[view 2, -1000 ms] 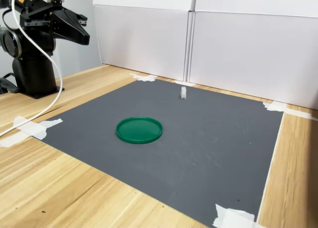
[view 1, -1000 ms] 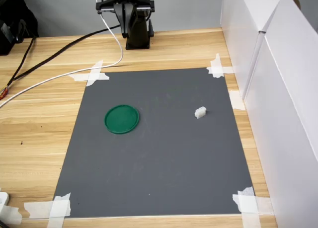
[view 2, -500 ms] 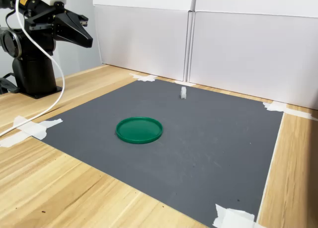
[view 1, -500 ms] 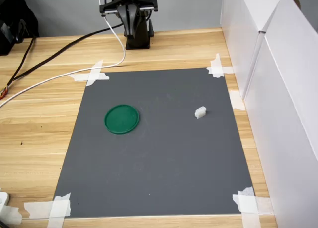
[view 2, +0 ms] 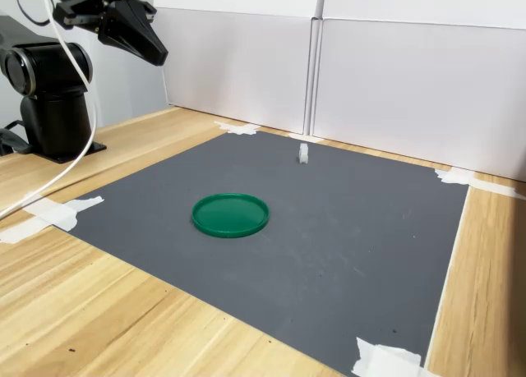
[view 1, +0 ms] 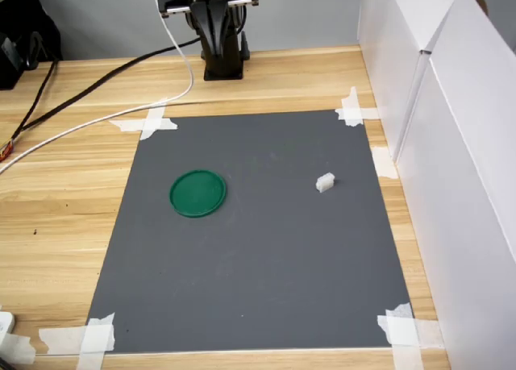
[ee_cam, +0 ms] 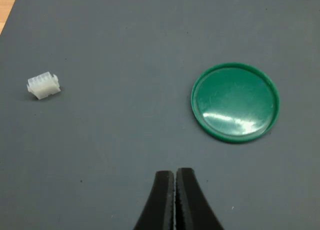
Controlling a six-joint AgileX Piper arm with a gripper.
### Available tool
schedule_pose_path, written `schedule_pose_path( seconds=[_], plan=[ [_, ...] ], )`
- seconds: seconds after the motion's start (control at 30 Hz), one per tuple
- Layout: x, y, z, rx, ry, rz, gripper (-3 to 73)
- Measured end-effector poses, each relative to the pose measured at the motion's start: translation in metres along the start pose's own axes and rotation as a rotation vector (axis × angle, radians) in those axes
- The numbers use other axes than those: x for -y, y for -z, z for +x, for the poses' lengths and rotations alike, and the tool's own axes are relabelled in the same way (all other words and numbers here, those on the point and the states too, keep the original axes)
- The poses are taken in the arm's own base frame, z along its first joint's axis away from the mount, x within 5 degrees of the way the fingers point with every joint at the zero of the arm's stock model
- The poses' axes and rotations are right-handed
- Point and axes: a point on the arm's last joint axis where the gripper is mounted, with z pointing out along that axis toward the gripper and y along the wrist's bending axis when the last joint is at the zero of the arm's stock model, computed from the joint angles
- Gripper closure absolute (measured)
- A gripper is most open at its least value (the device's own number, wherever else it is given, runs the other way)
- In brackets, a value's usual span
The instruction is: Grasp a white terminal and put it in the green lid.
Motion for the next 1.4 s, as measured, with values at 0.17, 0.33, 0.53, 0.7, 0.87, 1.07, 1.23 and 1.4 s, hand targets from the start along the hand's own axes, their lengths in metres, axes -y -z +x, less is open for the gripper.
schedule_pose_path(
  seconds=[0.17,0.33,0.53,0.7,0.87,1.07,1.23,1.4],
  plan=[
    [0.000,-0.013,-0.030,-0.052,0.070,-0.032,71.0],
    [-0.013,-0.032,-0.051,-0.105,0.221,-0.125,71.0],
    [-0.030,-0.049,-0.077,-0.087,0.370,-0.177,71.0],
    [-0.043,-0.057,-0.097,-0.090,0.454,-0.213,71.0],
    [-0.055,-0.076,-0.104,-0.174,0.513,-0.257,70.3],
    [-0.063,-0.093,-0.106,-0.243,0.580,-0.321,56.9],
    [-0.071,-0.106,-0.103,-0.282,0.587,-0.380,30.6],
    [-0.073,-0.119,-0.098,-0.319,0.587,-0.394,9.5]
  ],
)
